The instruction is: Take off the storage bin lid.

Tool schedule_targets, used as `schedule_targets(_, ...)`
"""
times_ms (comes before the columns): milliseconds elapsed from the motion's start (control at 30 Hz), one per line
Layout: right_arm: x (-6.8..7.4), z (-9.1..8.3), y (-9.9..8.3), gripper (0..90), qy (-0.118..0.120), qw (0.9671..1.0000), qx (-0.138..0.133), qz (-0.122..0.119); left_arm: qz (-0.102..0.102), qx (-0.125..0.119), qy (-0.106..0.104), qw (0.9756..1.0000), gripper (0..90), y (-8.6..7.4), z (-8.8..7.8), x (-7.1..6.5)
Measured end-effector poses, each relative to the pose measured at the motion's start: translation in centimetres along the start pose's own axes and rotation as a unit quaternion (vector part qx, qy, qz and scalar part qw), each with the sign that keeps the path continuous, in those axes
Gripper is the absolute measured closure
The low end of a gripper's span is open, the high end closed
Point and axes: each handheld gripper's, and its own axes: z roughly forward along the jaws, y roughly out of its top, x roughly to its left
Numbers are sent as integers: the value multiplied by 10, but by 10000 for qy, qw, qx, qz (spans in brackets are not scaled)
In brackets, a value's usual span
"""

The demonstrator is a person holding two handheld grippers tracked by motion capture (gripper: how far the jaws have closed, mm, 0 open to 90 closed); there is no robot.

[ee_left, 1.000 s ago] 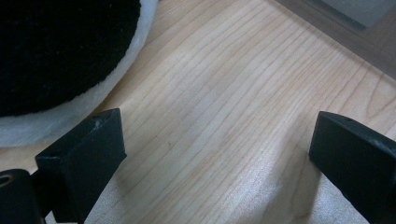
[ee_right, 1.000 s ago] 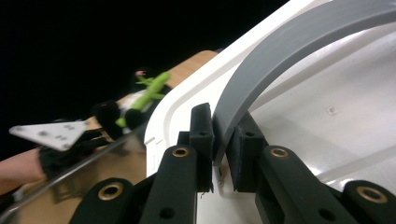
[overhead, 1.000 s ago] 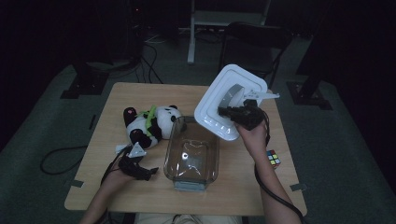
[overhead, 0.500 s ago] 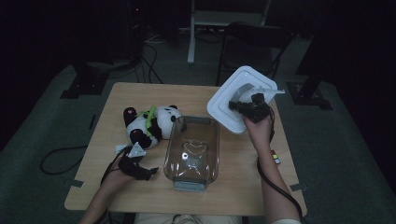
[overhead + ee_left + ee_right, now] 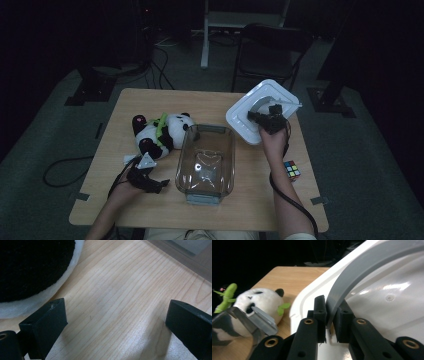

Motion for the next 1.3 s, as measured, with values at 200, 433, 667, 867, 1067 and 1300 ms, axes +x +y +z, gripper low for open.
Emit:
schedule_targets(200, 1, 15, -16, 859, -136, 9997, 105, 184, -6, -4, -5, 10000, 42, 0, 0, 0)
schedule_targets(433, -2, 34, -33, 859, -135, 9987, 301, 377, -8, -9, -16, 10000, 41, 0, 0, 0)
schedule_targets(667, -13, 49, -46, 854, -120, 9969, 485, 601, 11, -3, -28, 10000, 41, 0, -1, 1)
schedule_targets(867, -27, 57, -55, 825, -173, 9945, 680, 781, -12, -13, -35, 10000, 42, 0, -1, 1)
schedule_targets(1067, -41, 63, -60, 749, -279, 9909, 814, 1031, -4, -9, -28, 10000, 41, 0, 0, 0)
schedule_targets(1300, -42, 58, -56, 636, -535, 9900, 814, 1022, 9, 5, -4, 10000, 41, 0, 0, -1)
